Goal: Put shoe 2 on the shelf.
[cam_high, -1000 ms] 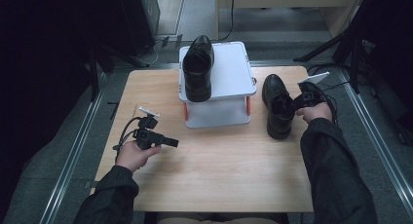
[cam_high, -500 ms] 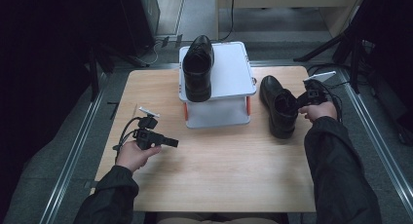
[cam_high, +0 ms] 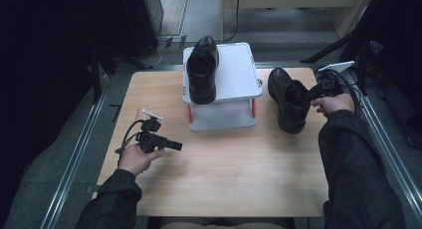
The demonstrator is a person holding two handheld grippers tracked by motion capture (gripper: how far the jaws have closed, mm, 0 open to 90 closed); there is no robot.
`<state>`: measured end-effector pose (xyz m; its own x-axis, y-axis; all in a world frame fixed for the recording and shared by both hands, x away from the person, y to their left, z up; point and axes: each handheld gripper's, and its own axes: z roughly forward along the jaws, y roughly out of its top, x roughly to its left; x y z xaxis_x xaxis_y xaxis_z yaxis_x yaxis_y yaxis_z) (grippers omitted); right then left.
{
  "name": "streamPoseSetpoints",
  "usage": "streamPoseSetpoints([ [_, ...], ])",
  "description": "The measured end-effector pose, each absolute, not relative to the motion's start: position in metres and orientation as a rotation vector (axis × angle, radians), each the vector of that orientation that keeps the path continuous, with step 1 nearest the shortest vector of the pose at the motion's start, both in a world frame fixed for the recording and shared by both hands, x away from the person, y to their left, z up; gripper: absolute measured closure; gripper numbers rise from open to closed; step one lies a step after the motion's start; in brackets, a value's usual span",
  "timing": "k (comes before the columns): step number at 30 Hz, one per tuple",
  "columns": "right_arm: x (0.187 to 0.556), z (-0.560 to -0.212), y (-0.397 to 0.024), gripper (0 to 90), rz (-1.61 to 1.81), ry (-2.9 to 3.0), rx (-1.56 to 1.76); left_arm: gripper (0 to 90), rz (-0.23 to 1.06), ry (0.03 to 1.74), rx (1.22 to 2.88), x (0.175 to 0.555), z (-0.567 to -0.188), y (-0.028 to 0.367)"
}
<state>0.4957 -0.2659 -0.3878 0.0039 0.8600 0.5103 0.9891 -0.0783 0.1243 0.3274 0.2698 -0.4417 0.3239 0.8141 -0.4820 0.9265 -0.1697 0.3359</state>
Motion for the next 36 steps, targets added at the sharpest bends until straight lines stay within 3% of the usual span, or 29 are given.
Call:
streamPoseSetpoints([
  [14, 0.499, -0.310, -0.259, 83.1, -0.774, -1.910, -2.000, 43.5, -0.253, 1.529, 2.005, 0.328, -0.441, 0.271],
  [23, 0.511, -0.265, -0.233, 83.2, -0.788, -1.950, -1.984, 43.5, -0.263, 1.527, 2.027, 0.330, -0.443, 0.273],
  [36, 0.529, -0.251, -0.172, 83.1, -0.755, -2.023, -1.903, 43.4, -0.290, 1.528, 2.010, 0.333, -0.444, 0.275],
])
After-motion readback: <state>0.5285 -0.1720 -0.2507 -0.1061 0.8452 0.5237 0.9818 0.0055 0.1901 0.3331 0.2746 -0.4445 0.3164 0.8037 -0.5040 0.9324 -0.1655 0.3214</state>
